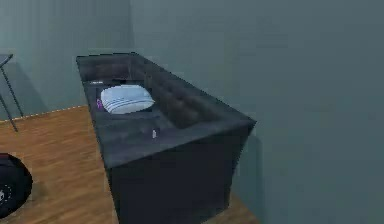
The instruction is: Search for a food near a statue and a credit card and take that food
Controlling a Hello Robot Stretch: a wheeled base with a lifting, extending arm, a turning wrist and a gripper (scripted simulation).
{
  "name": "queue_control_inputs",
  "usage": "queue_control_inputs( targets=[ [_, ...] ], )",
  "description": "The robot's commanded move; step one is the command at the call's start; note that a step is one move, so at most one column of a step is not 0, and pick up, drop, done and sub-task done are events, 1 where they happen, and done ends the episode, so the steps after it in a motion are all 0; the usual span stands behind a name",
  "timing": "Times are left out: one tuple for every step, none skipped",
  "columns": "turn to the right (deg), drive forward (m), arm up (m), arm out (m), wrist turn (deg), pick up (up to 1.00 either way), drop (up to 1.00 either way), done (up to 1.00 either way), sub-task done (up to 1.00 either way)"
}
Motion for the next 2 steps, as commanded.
queue_control_inputs(
  targets=[
    [45.0, 0.0, 0.0, 0.0, 0.0, 0.0, 0.0, 0.0, 0.0],
    [45.0, 0.0, 0.0, 0.0, 0.0, 0.0, 0.0, 0.0, 0.0]
  ],
)
